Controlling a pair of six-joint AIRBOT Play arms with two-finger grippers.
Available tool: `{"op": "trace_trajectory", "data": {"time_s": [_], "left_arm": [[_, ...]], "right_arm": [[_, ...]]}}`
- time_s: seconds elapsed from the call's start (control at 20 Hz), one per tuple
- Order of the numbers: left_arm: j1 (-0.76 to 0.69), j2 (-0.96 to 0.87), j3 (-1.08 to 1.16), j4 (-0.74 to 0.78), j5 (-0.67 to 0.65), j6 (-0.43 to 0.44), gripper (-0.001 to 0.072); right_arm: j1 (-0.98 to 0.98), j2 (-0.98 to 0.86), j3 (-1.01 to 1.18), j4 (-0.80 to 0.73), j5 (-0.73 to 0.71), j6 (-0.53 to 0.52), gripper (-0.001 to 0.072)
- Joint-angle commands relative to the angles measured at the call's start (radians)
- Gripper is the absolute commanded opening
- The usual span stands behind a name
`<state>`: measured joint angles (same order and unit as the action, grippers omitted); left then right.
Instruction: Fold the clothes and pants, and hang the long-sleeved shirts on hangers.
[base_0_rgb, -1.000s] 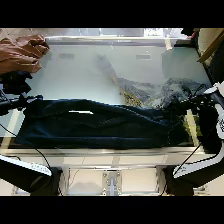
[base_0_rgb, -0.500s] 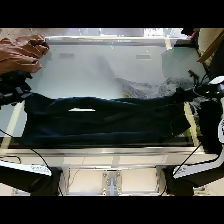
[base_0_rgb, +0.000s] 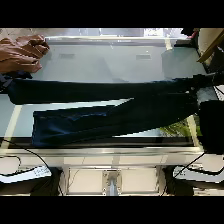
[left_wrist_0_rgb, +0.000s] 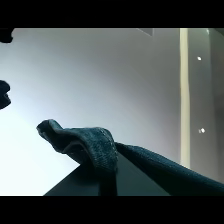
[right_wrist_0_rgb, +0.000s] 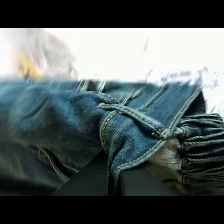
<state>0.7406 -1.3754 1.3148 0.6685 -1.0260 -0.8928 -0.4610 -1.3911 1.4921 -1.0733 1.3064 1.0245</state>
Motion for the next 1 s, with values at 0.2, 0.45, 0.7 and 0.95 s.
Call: {"op": "trace_trajectory", "data": {"time_s": [0.2, 0.45, 0.7, 0.95], "left_arm": [[-0.156, -0.139, 0.0, 0.195, 0.256, -0.129, 0.0018], [-0.304, -0.257, 0.0, 0.198, 0.454, -0.095, 0.002], [-0.293, -0.256, 0.0, 0.137, 0.443, -0.235, 0.0702], [-0.167, -0.125, -0.018, 0.261, 0.031, -0.233, 0.0691]], "right_arm": [[0.0, -0.185, -0.065, 0.026, -0.242, 0.125, 0.005], [0.024, -0.31, -0.065, 0.03, -0.325, 0.145, 0.0052], [0.029, -0.296, -0.022, 0.045, -0.336, 0.135, 0.0451], [-0.108, -0.18, -0.063, -0.077, -0.069, 0.123, 0.0443]]}}
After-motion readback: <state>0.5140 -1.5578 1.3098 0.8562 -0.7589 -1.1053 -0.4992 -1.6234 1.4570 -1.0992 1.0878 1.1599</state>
